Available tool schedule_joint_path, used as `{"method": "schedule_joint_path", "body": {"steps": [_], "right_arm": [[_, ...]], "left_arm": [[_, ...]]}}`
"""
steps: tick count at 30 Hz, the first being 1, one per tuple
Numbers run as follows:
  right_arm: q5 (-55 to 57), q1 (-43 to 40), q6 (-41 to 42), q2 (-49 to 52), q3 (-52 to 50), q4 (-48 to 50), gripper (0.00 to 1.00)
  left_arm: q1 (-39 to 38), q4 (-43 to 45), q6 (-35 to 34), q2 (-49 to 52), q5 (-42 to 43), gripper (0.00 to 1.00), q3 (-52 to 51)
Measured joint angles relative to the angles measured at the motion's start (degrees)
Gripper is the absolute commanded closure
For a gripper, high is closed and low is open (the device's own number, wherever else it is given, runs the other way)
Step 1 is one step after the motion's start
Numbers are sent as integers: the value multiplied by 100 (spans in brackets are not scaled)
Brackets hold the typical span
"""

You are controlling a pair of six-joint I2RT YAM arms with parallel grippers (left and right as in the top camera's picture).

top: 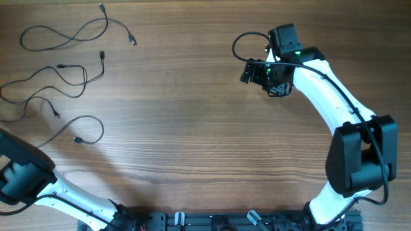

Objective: Untangle cables

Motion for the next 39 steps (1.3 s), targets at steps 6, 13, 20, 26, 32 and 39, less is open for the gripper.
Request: {"method": "schedule_joint_path", "body": {"steps": [6,13,20,26,32,39], "right_arm": [[4,39,2,0,0,39,8],[4,39,2,0,0,66,8],[0,39,2,0,0,61,8],[0,39,2,0,0,24,7],[0,39,0,0,0,-7,5],[0,219,-4,0,0,-7,4]], "left_arm": [[4,-588,-332,2,612,96,0],[4,-1635,-728,2,1582,96,2],[109,-2769,-962,7,1751,0,2],[284,-2946,-1134,70,1515,0,2],[302,-2658,-1349,96,1663,0,2],[238,-2319,-1425,87,2225,0,87]]}}
